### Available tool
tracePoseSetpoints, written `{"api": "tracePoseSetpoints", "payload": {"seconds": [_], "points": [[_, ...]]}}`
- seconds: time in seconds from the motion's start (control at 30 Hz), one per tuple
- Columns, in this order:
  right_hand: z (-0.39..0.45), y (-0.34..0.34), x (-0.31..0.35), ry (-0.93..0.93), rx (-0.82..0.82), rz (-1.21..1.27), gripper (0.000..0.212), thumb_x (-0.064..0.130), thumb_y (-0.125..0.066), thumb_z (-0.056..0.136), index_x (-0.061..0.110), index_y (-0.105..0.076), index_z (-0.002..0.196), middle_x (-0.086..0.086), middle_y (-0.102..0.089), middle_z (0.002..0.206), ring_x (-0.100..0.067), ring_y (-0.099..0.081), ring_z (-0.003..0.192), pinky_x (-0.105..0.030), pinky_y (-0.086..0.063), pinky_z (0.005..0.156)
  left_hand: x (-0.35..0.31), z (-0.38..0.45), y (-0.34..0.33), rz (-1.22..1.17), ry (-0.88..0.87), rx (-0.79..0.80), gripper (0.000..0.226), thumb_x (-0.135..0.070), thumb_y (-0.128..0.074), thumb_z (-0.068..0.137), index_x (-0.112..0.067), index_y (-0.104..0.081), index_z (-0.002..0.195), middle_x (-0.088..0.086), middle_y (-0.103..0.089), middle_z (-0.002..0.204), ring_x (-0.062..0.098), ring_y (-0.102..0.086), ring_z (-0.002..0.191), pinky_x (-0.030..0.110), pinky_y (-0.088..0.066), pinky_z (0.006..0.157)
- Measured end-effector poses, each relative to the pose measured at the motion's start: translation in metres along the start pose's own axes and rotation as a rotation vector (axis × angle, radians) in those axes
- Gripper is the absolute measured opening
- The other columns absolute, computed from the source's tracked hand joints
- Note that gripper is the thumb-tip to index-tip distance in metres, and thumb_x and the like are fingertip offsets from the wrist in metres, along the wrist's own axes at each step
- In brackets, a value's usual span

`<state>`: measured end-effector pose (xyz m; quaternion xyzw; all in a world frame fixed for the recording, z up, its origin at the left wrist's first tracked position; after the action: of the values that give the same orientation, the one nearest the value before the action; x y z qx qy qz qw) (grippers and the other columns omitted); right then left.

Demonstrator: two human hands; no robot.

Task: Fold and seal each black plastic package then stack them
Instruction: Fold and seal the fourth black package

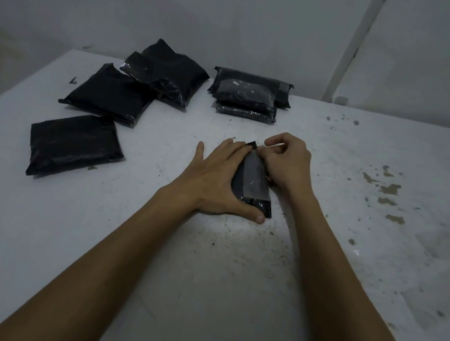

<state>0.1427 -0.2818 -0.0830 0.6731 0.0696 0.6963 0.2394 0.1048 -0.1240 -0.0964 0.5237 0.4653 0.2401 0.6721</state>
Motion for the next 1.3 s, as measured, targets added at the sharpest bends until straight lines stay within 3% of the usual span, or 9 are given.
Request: {"api": "tracePoseSetpoints", "payload": {"seconds": [0.1,0.33,0.6,0.77,0.87,0.97,1.13,1.3], "points": [[-0.003,0.001,0.001,0.011,0.093,0.017,0.023,0.020,-0.079,0.089,0.016,-0.067,0.108,-0.010,-0.071,0.089,-0.013,-0.065,0.064,-0.019,-0.050,0.046,-0.002,-0.001,0.001,-0.008,-0.008,-0.008,0.137,-0.095,-0.063,0.058,-0.025,-0.008,0.163,-0.005,-0.013,0.170,0.017,-0.005,0.158,0.065,0.005,0.124],[-0.018,0.007,0.002,0.044,0.288,0.017,0.053,0.026,-0.085,0.083,0.028,-0.057,0.129,0.000,-0.057,0.114,-0.015,-0.065,0.092,-0.020,-0.057,0.060,-0.005,-0.003,0.005,-0.010,-0.019,-0.028,0.131,-0.093,-0.065,0.060,-0.027,-0.013,0.160,-0.006,-0.021,0.165,0.018,-0.015,0.155,0.065,0.002,0.124],[-0.030,0.014,0.005,0.080,0.422,-0.029,0.076,0.019,-0.090,0.076,0.030,-0.050,0.140,0.000,-0.049,0.126,-0.016,-0.062,0.078,-0.018,-0.055,0.060,-0.003,-0.002,0.004,-0.003,-0.014,-0.021,0.135,-0.099,-0.058,0.056,-0.027,-0.012,0.161,-0.006,-0.019,0.166,0.019,-0.014,0.156,0.067,0.000,0.124],[-0.055,0.020,0.007,0.169,0.460,0.149,0.047,0.005,-0.078,0.071,0.022,-0.063,0.112,-0.007,-0.049,0.121,-0.018,-0.056,0.080,-0.022,-0.052,0.067,-0.006,-0.004,0.005,-0.014,-0.013,-0.015,0.132,-0.095,-0.063,0.058,-0.027,-0.013,0.161,-0.006,-0.018,0.166,0.017,-0.012,0.156,0.065,0.003,0.125],[-0.070,0.024,0.004,0.226,0.490,0.096,0.047,0.007,-0.077,0.058,0.023,-0.065,0.102,-0.005,-0.044,0.121,-0.014,-0.053,0.086,-0.020,-0.051,0.070,-0.003,-0.002,0.003,0.009,-0.006,-0.014,0.135,-0.095,-0.063,0.058,-0.026,-0.011,0.162,-0.006,-0.014,0.169,0.015,-0.008,0.157,0.064,0.003,0.125],[-0.075,0.026,0.002,0.293,0.419,0.026,0.045,0.011,-0.082,0.052,0.025,-0.069,0.092,-0.002,-0.047,0.115,-0.011,-0.052,0.083,-0.022,-0.050,0.070,-0.002,-0.002,0.002,0.009,-0.008,-0.017,0.137,-0.095,-0.064,0.058,-0.024,-0.011,0.162,-0.004,-0.016,0.168,0.016,-0.010,0.156,0.064,0.002,0.125],[-0.080,0.028,0.000,0.376,0.285,0.025,0.013,0.007,-0.076,0.067,0.016,-0.075,0.077,-0.003,-0.058,0.100,-0.019,-0.055,0.071,-0.031,-0.051,0.064,-0.001,-0.001,0.001,0.015,-0.010,-0.024,0.139,-0.100,-0.056,0.052,-0.024,-0.013,0.161,-0.005,-0.020,0.166,0.018,-0.016,0.155,0.065,-0.001,0.124],[-0.083,0.031,0.002,0.435,0.261,0.010,0.008,0.008,-0.076,0.068,0.010,-0.077,0.075,-0.003,-0.060,0.093,-0.028,-0.058,0.070,-0.027,-0.050,0.061,0.001,0.001,-0.001,0.031,0.007,0.005,0.144,-0.102,-0.053,0.049,-0.024,-0.009,0.163,-0.005,-0.013,0.170,0.018,-0.007,0.158,0.066,0.001,0.124]]}}
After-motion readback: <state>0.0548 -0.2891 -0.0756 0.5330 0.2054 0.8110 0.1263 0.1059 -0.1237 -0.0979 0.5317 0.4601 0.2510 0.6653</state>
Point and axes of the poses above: each hand's wrist, its own z-axis towards the middle knuckle, its own y-axis out of the back of the hand, x = y × z, the point moved 6 cm from there along z, towards the middle knuckle
